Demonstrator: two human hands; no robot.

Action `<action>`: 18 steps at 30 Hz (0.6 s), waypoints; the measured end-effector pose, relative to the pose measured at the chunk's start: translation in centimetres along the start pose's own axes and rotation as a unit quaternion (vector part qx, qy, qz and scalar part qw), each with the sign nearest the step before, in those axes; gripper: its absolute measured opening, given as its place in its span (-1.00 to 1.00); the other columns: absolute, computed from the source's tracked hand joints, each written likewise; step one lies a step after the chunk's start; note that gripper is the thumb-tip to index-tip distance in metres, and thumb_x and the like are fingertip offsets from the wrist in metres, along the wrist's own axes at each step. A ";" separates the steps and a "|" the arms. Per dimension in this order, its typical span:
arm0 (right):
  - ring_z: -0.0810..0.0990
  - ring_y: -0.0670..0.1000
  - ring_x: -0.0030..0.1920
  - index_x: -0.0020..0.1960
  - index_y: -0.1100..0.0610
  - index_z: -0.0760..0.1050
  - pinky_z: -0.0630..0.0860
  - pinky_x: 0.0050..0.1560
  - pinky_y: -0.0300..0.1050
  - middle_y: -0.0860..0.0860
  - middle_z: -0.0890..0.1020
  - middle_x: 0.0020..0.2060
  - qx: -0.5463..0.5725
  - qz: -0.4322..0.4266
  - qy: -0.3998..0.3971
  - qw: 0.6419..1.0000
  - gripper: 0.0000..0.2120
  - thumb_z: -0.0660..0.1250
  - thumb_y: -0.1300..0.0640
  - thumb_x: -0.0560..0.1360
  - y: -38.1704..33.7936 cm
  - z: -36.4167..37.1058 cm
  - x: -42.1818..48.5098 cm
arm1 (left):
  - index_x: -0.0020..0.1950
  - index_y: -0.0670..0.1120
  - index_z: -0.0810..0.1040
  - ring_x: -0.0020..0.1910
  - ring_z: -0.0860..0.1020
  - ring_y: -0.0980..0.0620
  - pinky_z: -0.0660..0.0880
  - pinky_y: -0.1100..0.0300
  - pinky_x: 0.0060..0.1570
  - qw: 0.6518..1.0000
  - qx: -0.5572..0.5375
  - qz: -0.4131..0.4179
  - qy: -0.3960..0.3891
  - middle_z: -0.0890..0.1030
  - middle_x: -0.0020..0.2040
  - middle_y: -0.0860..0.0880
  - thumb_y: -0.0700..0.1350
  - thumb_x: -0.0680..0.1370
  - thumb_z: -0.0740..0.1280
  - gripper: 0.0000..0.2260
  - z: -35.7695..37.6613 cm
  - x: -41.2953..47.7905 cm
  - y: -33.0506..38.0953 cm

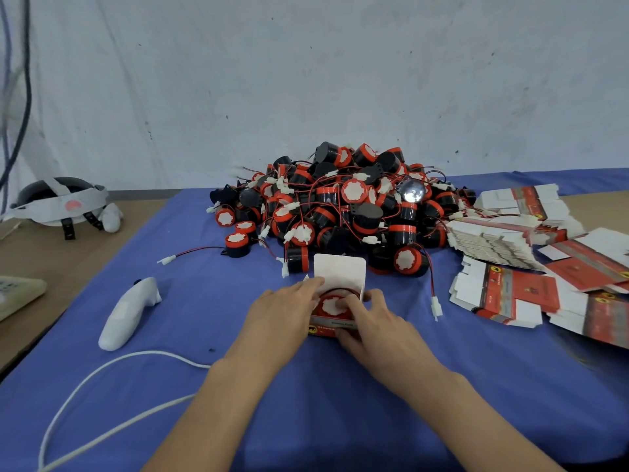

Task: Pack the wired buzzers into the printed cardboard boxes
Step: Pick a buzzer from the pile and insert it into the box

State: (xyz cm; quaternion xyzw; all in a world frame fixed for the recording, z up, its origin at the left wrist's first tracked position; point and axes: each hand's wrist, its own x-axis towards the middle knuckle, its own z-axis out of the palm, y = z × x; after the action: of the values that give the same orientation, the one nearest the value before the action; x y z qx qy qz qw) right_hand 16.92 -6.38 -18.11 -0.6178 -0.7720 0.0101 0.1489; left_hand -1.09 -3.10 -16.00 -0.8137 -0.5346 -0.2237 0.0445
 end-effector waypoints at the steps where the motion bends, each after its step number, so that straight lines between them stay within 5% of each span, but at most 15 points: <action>1: 0.59 0.04 -0.08 0.41 -0.05 0.23 0.40 -0.29 -0.17 0.02 0.29 0.28 0.002 -0.001 0.001 1.000 -0.60 0.19 -0.16 0.64 0.0 0.0 0.0 | 0.51 0.13 0.29 0.02 0.60 0.03 0.34 0.25 -0.19 1.000 0.026 0.002 0.012 0.60 0.24 0.13 -0.11 0.69 0.19 -0.61 0.0 -0.2 0.2; 4: 0.60 0.04 -0.07 0.42 -0.05 0.24 0.41 -0.27 -0.18 0.02 0.29 0.29 0.006 0.000 0.000 1.000 -0.59 0.19 -0.15 0.64 0.0 0.1 0.0 | 0.49 0.14 0.29 -0.11 0.59 0.05 0.11 0.26 -0.38 0.995 0.097 0.000 0.018 0.63 0.12 0.12 -0.11 0.64 0.28 -0.57 0.1 -0.4 1.1; 10: 0.61 0.04 -0.02 0.43 -0.05 0.24 0.43 -0.24 -0.19 0.02 0.28 0.31 0.014 -0.001 -0.002 1.000 -0.60 0.20 -0.13 0.65 0.0 0.0 -0.1 | 0.52 0.09 0.18 -0.30 0.38 0.06 0.16 0.21 -0.38 0.991 0.133 -0.009 -0.003 0.60 0.08 0.06 -0.20 0.59 0.25 -0.46 0.3 0.1 1.7; 15: 0.61 0.05 -0.04 0.42 -0.05 0.24 0.46 -0.25 -0.15 0.01 0.27 0.32 0.017 0.005 -0.001 1.000 -0.60 0.20 -0.13 0.64 0.0 0.2 -0.1 | 0.57 0.06 0.07 -0.50 0.26 0.10 0.08 0.18 -0.49 0.992 0.121 -0.020 -0.021 0.29 -0.35 0.08 -0.17 0.61 0.15 -0.45 0.2 0.3 1.6; 18: 0.61 0.05 -0.04 0.43 -0.05 0.24 0.56 -0.19 -0.11 0.01 0.27 0.33 0.021 0.005 0.000 1.000 -0.59 0.20 -0.13 0.64 0.0 0.0 -0.1 | 0.54 0.09 0.11 -0.31 0.45 0.07 0.13 0.19 -0.45 0.995 0.097 -0.004 -0.021 0.52 -0.01 0.10 -0.15 0.64 0.10 -0.52 -0.1 -0.5 1.3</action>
State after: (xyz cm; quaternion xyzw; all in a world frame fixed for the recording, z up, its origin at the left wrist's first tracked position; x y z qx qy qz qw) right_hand 16.92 -6.45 -18.13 -0.6182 -0.7688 0.0274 0.1615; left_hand -0.11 -4.14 -15.89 -0.8080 -0.5578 -0.1537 0.1112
